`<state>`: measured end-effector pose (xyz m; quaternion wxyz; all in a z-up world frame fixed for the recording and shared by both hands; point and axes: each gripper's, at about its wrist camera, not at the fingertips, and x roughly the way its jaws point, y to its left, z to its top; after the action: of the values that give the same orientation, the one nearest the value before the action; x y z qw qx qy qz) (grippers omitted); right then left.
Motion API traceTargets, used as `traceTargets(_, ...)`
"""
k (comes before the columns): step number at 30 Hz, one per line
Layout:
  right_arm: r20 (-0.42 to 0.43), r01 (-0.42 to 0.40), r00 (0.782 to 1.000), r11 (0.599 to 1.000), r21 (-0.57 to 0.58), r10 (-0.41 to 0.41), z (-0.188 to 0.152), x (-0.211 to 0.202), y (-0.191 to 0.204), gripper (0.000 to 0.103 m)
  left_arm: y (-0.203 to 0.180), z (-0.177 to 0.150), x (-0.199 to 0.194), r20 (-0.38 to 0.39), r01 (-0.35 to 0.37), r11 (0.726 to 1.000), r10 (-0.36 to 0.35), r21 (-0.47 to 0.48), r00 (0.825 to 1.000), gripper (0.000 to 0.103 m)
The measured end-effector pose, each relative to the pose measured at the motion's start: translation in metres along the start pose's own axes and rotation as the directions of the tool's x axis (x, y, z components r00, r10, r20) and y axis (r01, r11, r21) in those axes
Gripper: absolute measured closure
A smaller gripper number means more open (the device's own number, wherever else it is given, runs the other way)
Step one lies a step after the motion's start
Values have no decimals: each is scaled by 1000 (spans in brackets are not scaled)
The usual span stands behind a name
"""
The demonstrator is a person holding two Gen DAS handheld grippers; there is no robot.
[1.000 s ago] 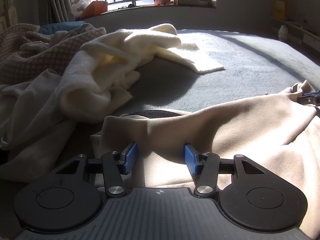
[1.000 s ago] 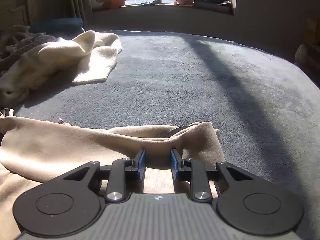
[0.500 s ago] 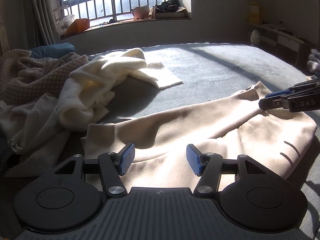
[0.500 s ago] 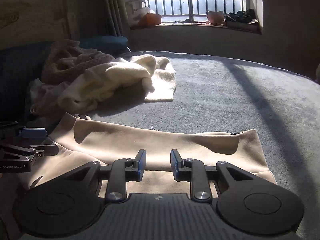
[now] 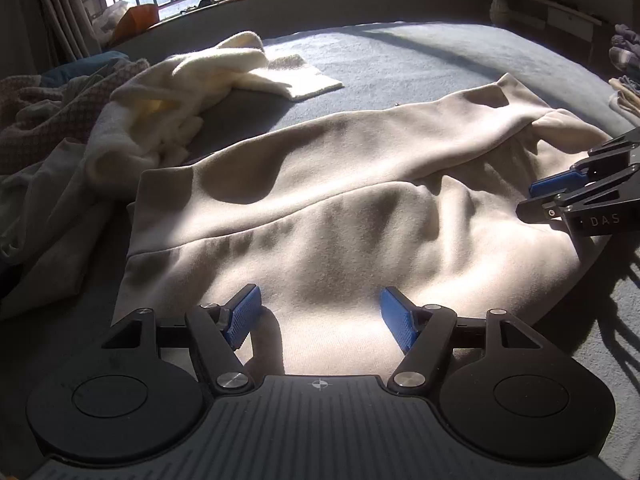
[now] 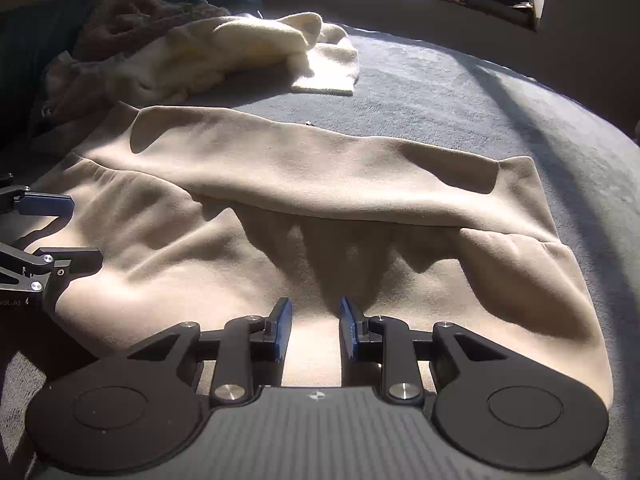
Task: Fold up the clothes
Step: 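Smooth the folded beige hoodie flat with both open grippers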
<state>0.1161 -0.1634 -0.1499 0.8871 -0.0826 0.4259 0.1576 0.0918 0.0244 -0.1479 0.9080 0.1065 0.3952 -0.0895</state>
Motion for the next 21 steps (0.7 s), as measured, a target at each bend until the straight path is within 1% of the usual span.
traceTargets(2, 0, -1, 1000, 1000, 6, 1, 0, 0, -1, 74, 0, 0, 0, -2, -12, 1000, 12, -9, 1000, 32)
traceTargets(3, 0, -2, 1000, 1000, 10, 2, 0, 0, -1, 74, -1, -1, 0, -3, -22, 1000, 21, -12, 1000, 28)
traceTargets(5, -1, -1, 1000, 1000, 11, 1, 0, 0, -1, 74, 1, -1, 0, -10, -31, 999, 31, -28, 999, 22)
traceTargets(7, -2, 1, 1000, 1000, 10, -1, 1, 0, -1, 74, 6, -1, 1, -24, -17, 998, 16, -67, 1000, 19)
traceTargets(9, -3, 4, 1000, 1000, 10, -3, 1, 0, -1, 73, 10, 0, 1, -38, -10, 996, 6, -93, 999, 13)
traceTargets(12, 0, 3, 1000, 1000, 15, -3, 1, 0, -1, 73, 10, 0, 1, -42, -12, 996, 8, -92, 999, 9)
traceTargets(19, 2, 6, 1000, 1000, 18, -6, 1, 1, 0, 73, 10, 0, 1, -51, -18, 993, 13, -118, 999, 5)
traceTargets(21, 3, 6, 1000, 1000, 18, -6, 0, 1, 0, 73, 9, 1, 0, -49, -21, 993, 16, -112, 999, 3)
